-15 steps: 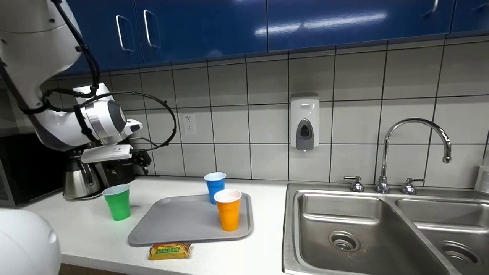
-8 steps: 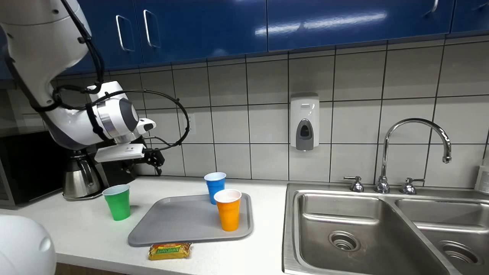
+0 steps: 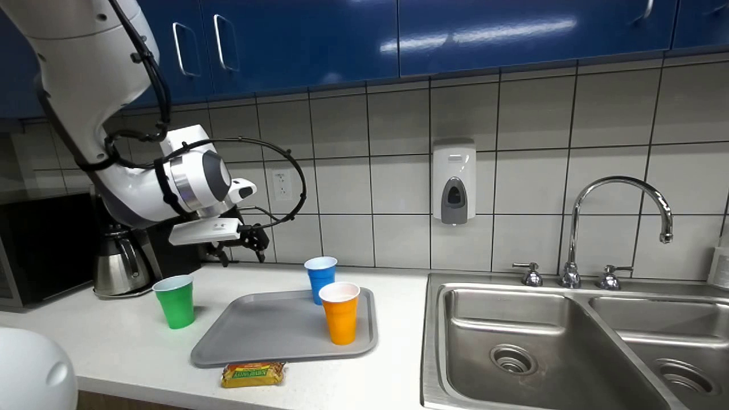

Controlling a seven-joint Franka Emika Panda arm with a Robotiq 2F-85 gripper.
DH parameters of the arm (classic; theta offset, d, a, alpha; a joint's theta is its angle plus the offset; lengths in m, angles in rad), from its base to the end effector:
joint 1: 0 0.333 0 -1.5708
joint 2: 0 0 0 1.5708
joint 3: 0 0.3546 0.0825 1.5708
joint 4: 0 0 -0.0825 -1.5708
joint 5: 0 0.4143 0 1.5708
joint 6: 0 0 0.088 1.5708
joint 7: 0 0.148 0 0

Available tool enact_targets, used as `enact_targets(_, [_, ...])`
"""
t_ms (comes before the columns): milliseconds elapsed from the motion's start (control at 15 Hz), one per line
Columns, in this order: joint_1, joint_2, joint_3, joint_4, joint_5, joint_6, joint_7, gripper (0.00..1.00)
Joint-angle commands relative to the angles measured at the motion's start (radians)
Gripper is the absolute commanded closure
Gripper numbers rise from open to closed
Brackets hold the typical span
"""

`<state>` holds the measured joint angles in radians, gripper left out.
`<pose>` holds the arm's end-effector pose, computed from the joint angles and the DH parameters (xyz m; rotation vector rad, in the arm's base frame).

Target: Remove the cups from the tray

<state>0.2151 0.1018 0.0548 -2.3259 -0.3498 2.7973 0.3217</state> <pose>0.5616 0.1670 0.3109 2.9986 0.3840 0.6121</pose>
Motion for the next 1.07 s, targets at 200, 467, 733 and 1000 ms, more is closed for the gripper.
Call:
enact_targets(200, [-0.022,-0.020,-0.048,-0.021,-0.029,0.056,-0.042,0.00])
enact_targets(467, [-0.027,-0.011,-0.079,-0.018,-0.027,0.073,-0.066,0.00])
enact_targets(733, [-0.033,0.003,-0.109,-0.009,-0.015,0.083,-0.087,0.00])
enact_targets(1000, [-0.045,0.023,-0.130,0.011,0.012,0.069,-0.100,0.00])
